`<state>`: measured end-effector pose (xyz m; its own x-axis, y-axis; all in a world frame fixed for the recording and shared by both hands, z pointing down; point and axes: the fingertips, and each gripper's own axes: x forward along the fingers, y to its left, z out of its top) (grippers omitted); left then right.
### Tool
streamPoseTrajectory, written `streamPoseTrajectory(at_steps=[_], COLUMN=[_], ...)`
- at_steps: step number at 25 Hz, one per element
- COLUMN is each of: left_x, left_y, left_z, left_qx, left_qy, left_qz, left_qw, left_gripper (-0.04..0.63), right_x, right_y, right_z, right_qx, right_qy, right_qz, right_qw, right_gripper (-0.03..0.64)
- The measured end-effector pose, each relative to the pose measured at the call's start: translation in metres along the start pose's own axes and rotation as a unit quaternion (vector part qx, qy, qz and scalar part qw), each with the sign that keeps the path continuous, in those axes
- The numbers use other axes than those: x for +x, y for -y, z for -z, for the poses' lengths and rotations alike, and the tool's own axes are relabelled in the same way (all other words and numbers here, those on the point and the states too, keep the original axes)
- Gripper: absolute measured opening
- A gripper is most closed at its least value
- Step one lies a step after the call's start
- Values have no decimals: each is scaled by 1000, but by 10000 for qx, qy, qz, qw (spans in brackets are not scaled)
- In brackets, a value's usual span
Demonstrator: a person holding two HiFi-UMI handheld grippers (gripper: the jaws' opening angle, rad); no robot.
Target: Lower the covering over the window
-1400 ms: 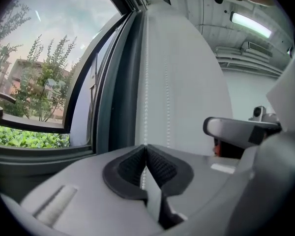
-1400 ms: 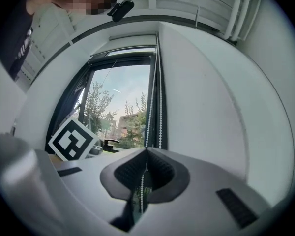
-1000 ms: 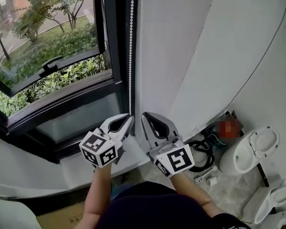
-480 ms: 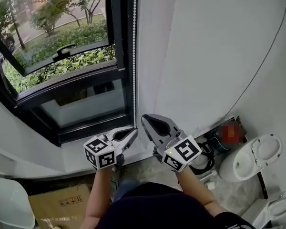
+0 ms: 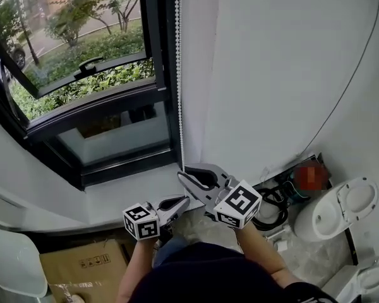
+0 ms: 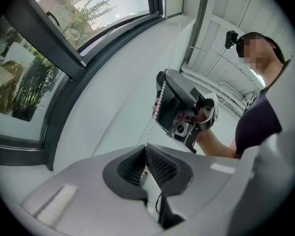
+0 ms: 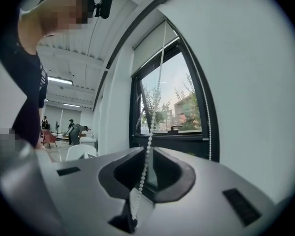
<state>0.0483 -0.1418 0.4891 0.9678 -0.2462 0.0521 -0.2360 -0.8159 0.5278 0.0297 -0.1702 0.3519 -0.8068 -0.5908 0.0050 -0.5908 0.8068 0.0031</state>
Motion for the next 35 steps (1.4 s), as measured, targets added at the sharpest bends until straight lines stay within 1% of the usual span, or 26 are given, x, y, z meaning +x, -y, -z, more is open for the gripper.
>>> streamPoseTrajectory(at_steps=[2,6,10,14,16,18,19,20,22,23,28,31,32,35], left_x=[-5,-14,-14,-8,-3,1,2,3,5,6,4,1,0,-3], left_y=[0,-3,-3,2,3,-1,-3,-5,-6,-6,-2,4,7,18], left_z=[4,3,4,7,11,28,37,43,47,46,43,45,48,59], left_qx=[-28,34,208,207,240,292,251,148,-39,-49,278,315,330,525], left_qy=[58,137,45,-44,-218,-631,-777,-805,-666,-611,-469,-375,-440,-839], left_qz=[-22,-76,-107,-39,-43,-133,-165,-165,-126,-108,21,120,205,440], left_qw=[10000,9999,9997,9998,9995,9975,9965,9965,9977,9981,9985,9987,9983,9941], left_gripper=[14,14,14,14,14,14,14,14,14,14,14,15,15,15], right_x=[2,2,2,-2,-5,-6,-6,-5,-5,-6,-5,-5,-6,-5], right_y=[-6,-8,-8,-7,-3,-2,-2,-3,-4,-3,-2,-4,-6,-10], right_z=[-2,-16,-17,-19,-21,-19,-17,-14,-11,-12,-13,-13,-13,-13], right_qx=[-60,-141,-86,-39,-16,7,-4,-24,6,71,333,527,612,857], right_qy=[36,252,308,395,421,418,377,331,318,351,500,549,557,574], right_qz=[-123,-157,-252,-238,-221,-250,-280,-309,-346,-362,-522,-699,-764,-948], right_qw=[9999,9995,9992,9989,9989,9988,9989,9990,9989,9987,9968,9947,9936,9901], right_gripper=[14,14,14,14,14,14,14,14,14,14,14,12,12,12])
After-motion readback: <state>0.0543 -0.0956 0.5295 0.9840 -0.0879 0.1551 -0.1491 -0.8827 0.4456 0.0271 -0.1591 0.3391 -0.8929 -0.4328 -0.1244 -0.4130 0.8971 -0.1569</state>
